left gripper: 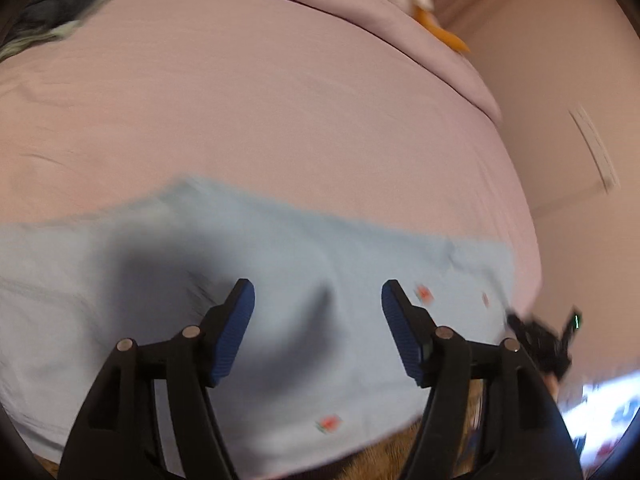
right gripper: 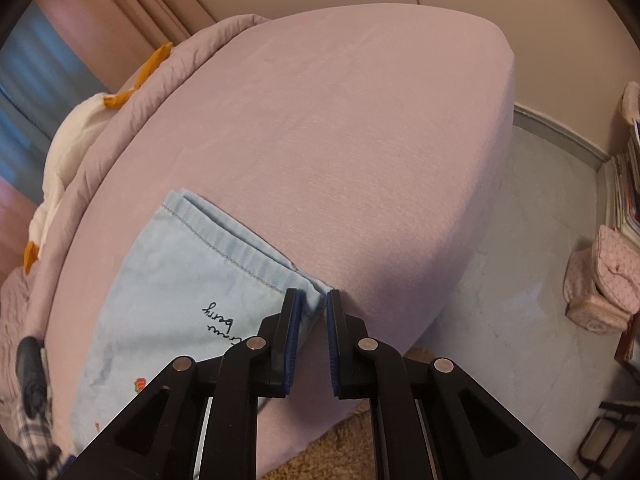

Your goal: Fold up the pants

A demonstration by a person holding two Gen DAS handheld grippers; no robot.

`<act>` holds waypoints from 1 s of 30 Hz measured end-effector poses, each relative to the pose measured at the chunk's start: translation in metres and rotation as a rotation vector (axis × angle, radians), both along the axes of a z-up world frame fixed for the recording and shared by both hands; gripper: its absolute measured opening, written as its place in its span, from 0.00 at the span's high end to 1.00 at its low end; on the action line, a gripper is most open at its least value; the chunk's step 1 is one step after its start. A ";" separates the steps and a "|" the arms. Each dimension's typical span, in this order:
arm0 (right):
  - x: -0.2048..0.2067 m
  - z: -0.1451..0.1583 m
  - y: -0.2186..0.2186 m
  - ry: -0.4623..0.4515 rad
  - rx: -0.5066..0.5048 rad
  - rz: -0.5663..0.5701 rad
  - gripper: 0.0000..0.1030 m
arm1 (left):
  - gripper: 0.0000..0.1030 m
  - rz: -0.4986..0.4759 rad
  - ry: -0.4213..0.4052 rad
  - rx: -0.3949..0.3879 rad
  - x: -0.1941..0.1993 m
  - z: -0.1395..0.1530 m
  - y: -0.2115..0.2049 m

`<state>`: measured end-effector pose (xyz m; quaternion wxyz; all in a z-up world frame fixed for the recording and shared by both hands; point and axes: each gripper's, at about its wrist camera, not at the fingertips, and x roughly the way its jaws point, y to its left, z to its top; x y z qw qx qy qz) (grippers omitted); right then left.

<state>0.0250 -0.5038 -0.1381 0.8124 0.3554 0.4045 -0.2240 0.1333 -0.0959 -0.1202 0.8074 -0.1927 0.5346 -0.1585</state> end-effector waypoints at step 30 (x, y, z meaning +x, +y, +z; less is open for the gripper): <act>0.011 -0.008 0.002 -0.137 0.119 0.050 0.82 | 0.30 -0.164 0.120 -0.115 -0.028 -0.043 -0.032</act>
